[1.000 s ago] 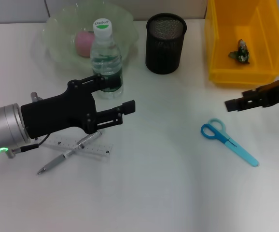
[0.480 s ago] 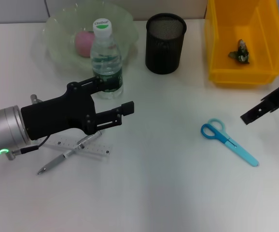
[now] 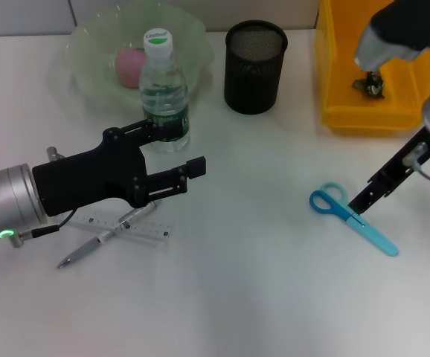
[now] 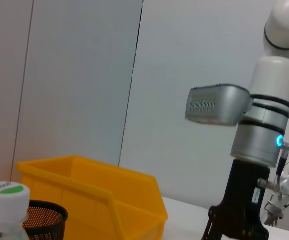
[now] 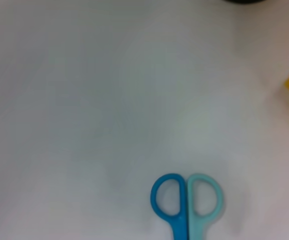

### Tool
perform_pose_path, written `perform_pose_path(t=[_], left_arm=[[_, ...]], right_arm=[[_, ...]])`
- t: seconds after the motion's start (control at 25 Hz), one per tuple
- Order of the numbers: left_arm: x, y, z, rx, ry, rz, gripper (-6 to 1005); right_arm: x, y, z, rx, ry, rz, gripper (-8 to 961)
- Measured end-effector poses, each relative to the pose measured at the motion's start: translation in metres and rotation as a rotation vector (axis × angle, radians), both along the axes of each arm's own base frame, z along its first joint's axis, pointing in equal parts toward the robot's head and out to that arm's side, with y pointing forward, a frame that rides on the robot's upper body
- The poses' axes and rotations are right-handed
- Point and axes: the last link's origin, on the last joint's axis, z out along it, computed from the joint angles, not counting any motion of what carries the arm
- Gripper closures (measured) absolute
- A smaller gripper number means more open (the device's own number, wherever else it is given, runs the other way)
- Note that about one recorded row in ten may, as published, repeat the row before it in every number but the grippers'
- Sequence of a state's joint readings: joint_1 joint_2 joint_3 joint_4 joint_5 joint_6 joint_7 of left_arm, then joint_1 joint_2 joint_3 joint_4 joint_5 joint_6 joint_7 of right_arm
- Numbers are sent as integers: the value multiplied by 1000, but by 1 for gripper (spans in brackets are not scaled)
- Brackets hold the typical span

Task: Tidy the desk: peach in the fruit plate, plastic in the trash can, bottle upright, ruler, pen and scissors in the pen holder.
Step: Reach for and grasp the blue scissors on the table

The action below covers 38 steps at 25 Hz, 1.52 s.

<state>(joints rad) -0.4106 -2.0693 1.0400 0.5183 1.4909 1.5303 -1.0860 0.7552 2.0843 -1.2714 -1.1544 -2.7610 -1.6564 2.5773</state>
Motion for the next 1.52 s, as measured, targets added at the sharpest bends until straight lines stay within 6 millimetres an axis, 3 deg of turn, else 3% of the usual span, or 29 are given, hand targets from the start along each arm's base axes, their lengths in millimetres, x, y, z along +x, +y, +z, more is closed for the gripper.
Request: perform_pose_path(t=[0.64,1.52], left_arm=[[0,3,-1,7,8,6,261],[1,4,0,14,6,10,260]], right_arm=[[1,0,-28,-24,10,-11,172],[9,-1,-33,-21,-4,-60,171]])
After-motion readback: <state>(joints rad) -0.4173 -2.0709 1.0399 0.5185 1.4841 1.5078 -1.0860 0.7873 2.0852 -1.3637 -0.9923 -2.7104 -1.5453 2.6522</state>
